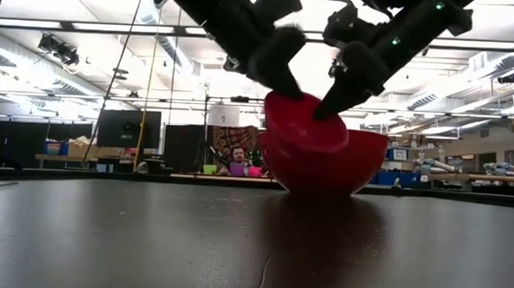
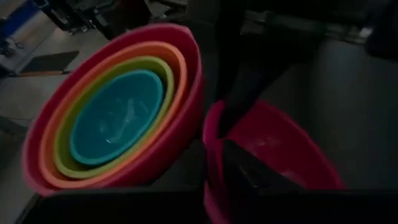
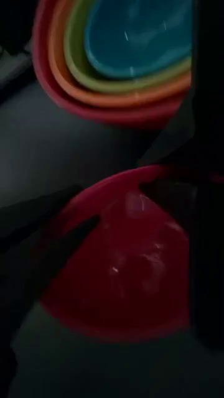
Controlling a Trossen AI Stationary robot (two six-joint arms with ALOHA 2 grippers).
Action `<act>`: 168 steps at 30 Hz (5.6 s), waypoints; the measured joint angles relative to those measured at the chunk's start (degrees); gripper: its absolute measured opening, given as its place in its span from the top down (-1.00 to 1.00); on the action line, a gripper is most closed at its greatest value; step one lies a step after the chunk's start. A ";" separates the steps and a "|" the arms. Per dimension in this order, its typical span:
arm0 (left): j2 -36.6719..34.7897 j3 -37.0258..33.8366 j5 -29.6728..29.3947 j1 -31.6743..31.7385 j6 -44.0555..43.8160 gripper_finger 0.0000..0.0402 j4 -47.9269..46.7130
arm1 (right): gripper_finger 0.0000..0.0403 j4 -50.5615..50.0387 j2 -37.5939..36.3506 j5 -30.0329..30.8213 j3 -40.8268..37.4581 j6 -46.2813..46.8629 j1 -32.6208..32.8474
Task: Nest bowls inside each other
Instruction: Stack the pink bowl on the blue bowl, then return to Home Position
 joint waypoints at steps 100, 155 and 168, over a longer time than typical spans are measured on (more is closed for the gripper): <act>-55.25 -67.74 21.33 14.95 -1.21 0.13 60.78 | 0.46 26.75 -69.42 -10.17 -42.29 -2.58 -0.95; -91.42 -52.13 23.68 7.80 -2.01 0.42 -7.15 | 0.46 7.12 -74.26 -10.97 -35.39 4.21 -4.04; -101.35 -63.66 24.25 7.80 -2.40 0.42 -0.87 | 0.46 6.61 -83.33 -15.09 -43.25 8.91 -4.04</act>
